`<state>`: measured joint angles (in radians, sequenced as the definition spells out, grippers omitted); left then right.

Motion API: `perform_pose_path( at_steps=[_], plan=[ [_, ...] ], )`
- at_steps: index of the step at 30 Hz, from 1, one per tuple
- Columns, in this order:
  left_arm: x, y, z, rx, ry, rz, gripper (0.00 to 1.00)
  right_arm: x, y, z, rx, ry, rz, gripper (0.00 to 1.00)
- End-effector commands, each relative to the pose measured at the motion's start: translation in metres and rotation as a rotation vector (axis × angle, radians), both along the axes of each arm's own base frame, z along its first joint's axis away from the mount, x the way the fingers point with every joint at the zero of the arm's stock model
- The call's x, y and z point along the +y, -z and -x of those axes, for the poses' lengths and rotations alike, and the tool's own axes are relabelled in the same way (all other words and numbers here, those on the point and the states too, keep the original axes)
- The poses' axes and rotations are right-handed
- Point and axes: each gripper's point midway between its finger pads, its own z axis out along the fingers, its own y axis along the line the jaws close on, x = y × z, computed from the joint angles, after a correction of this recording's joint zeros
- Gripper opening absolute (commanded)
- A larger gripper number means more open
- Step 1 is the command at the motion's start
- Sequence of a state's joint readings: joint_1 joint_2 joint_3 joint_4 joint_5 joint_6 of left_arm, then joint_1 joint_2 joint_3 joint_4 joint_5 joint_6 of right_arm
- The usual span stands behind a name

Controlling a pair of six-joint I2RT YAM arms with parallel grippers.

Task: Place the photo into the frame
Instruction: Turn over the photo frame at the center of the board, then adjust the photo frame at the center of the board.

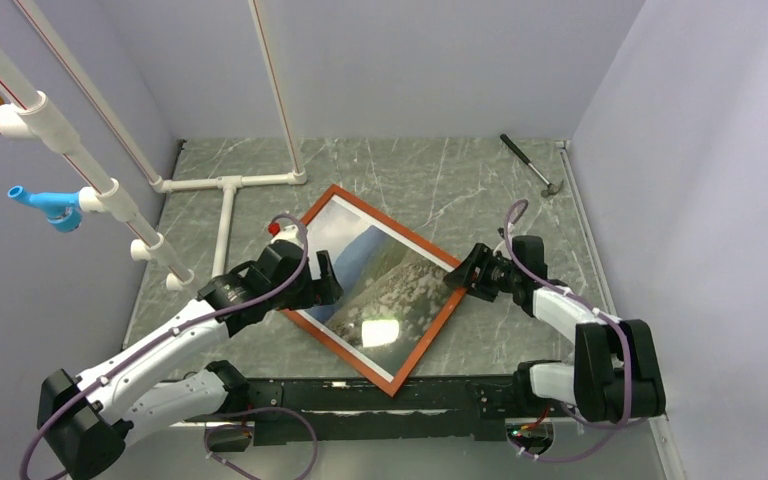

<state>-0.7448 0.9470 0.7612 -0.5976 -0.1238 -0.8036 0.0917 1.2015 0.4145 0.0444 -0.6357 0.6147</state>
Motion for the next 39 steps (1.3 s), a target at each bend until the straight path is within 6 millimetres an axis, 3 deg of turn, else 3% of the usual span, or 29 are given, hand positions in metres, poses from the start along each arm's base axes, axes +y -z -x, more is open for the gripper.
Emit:
perform_pose_path(
  at_steps=[1, 4, 5, 10, 17, 26, 33, 39],
  plan=[
    [0.009, 0.010, 0.004, 0.038, -0.050, 0.035, 0.99, -0.038, 0.024, -0.027, -0.020, 0.149, 0.153, 0.73],
    [0.016, 0.018, 0.007, 0.056, -0.078, 0.036, 1.00, -0.044, 0.024, -0.031, -0.016, 0.183, 0.165, 0.98],
    [0.018, 0.021, 0.008, 0.062, -0.088, 0.033, 0.99, -0.049, 0.024, -0.033, -0.024, 0.205, 0.180, 0.99],
    [0.024, 0.035, 0.017, 0.115, -0.121, 0.030, 1.00, -0.056, 0.008, -0.046, -0.106, 0.224, 0.210, 1.00],
    [0.022, 0.070, 0.033, 0.212, -0.170, 0.089, 0.99, -0.046, -0.006, -0.077, -0.128, 0.109, 0.218, 1.00],
    [0.023, 0.095, 0.032, 0.248, -0.235, 0.145, 0.99, -0.011, -0.002, -0.107, -0.070, -0.013, 0.063, 1.00],
    [0.014, 0.105, 0.021, 0.231, -0.215, 0.208, 0.91, 0.024, 0.025, -0.092, 0.000, -0.124, 0.056, 1.00],
    [0.009, 0.103, 0.004, 0.199, -0.193, 0.204, 0.85, 0.034, 0.035, -0.067, 0.042, -0.163, 0.028, 1.00]
  ],
)
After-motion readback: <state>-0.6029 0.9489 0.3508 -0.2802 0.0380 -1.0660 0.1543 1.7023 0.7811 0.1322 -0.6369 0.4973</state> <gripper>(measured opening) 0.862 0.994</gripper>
